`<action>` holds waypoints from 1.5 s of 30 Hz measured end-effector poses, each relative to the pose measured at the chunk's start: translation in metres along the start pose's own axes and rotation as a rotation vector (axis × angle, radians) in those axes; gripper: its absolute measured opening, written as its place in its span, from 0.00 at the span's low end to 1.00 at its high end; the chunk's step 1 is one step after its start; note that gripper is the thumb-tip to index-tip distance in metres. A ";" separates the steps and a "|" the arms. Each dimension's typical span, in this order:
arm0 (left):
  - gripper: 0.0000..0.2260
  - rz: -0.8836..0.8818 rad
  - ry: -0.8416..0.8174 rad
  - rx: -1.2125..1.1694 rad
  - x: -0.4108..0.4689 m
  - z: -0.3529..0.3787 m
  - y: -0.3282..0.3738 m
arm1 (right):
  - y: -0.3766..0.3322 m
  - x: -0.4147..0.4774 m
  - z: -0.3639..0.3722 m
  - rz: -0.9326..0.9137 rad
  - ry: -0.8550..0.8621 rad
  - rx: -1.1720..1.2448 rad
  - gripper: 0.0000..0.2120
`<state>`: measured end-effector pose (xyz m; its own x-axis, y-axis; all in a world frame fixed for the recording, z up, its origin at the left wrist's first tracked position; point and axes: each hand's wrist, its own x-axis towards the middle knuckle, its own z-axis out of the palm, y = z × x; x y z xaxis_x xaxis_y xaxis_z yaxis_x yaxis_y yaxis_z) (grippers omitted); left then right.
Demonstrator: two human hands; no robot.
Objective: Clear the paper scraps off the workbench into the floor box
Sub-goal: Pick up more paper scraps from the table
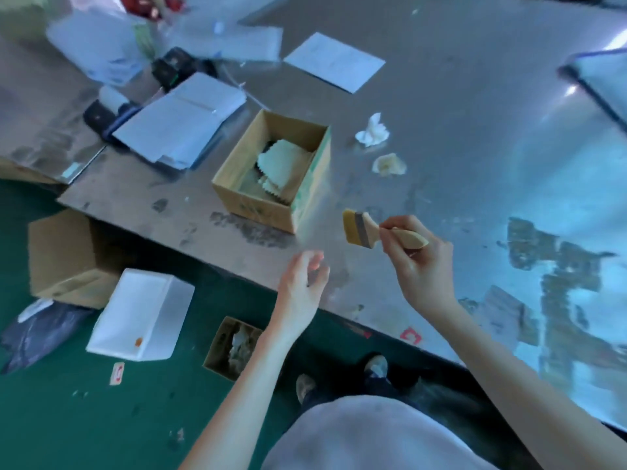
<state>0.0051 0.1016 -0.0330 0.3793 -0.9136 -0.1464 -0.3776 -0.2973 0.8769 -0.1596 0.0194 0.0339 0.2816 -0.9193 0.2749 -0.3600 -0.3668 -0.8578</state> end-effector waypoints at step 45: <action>0.44 0.067 0.163 0.571 0.277 0.133 0.057 | 0.150 0.275 -0.029 -0.032 -0.387 -0.281 0.10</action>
<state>-0.0239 -0.2056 -0.0847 0.4467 -0.8946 0.0131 -0.7826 -0.3836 0.4902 -0.1617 -0.2924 -0.0064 0.5880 -0.8057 0.0719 -0.5567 -0.4676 -0.6866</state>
